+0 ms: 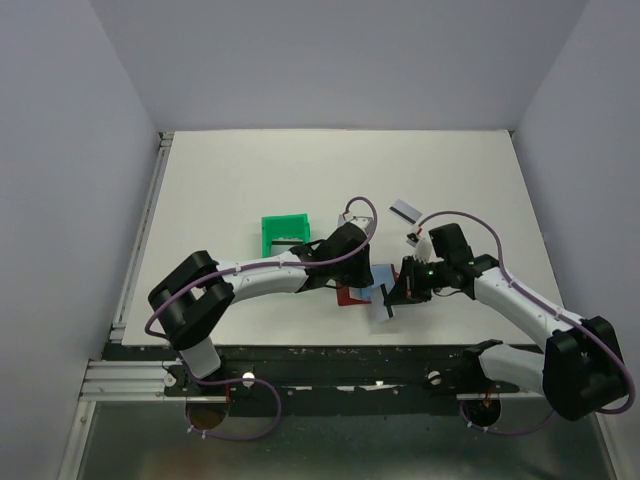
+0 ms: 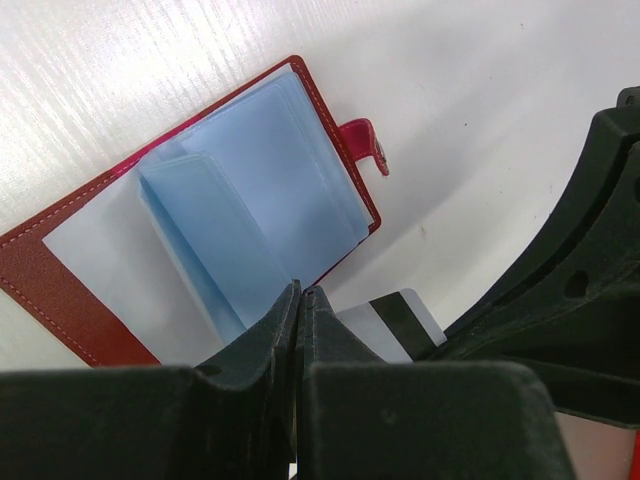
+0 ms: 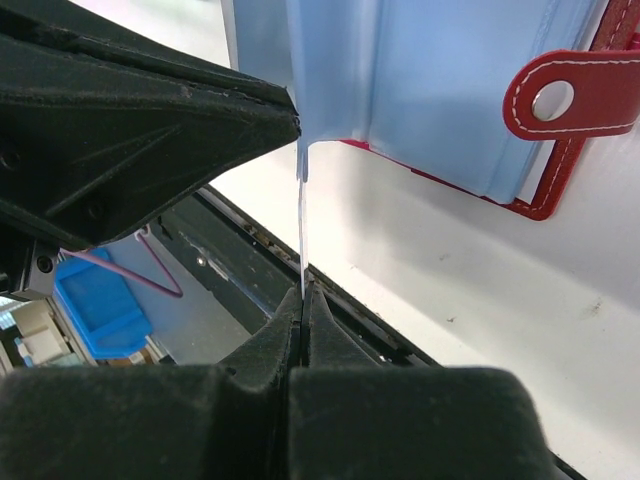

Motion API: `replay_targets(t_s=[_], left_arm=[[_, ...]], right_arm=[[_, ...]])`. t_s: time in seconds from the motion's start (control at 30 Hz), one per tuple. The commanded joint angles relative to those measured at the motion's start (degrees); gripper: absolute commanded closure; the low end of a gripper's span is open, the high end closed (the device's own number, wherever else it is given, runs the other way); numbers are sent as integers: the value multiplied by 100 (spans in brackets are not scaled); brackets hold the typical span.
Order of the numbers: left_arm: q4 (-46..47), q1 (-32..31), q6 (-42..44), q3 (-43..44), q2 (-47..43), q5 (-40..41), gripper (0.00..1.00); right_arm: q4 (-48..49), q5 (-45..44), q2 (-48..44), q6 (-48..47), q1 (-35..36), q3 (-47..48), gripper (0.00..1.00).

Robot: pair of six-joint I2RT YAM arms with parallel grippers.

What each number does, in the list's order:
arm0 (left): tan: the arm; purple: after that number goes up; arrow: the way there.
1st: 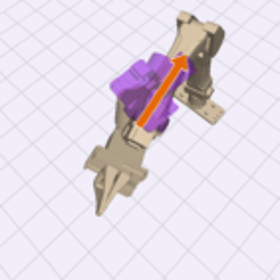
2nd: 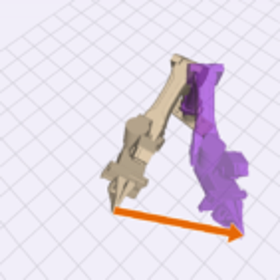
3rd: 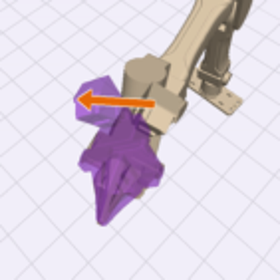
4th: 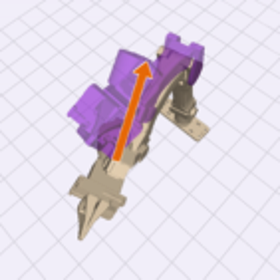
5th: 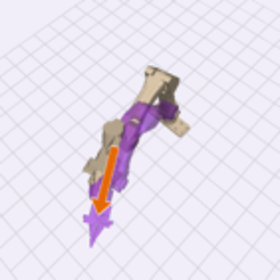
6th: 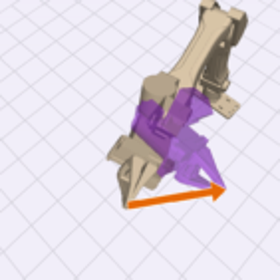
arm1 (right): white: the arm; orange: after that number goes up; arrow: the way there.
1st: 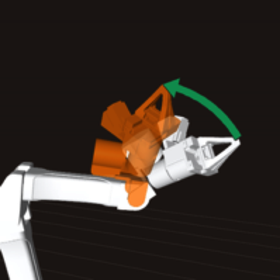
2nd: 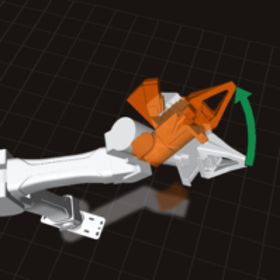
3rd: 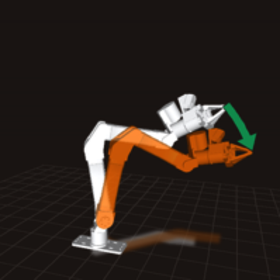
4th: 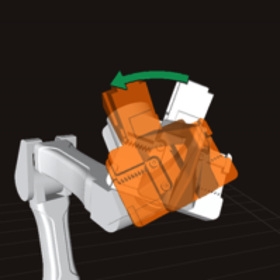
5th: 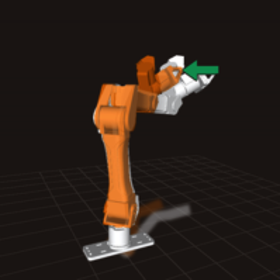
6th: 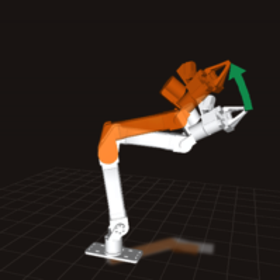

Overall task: Put the credit cards into the card holder
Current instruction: Insert the credit card into the card holder.

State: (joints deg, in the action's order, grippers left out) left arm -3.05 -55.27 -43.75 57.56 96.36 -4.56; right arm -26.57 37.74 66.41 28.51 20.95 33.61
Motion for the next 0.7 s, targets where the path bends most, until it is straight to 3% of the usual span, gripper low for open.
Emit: replay_targets(t_s=[0.0,0.67], left_arm=[[15,-63,6,141,41,-116,89],[-29,-72,-20,71,-55,-81,89]], right_arm=[[143,129,74,75,41,-82,100],[688,-205,566,269,58,-29,100]])
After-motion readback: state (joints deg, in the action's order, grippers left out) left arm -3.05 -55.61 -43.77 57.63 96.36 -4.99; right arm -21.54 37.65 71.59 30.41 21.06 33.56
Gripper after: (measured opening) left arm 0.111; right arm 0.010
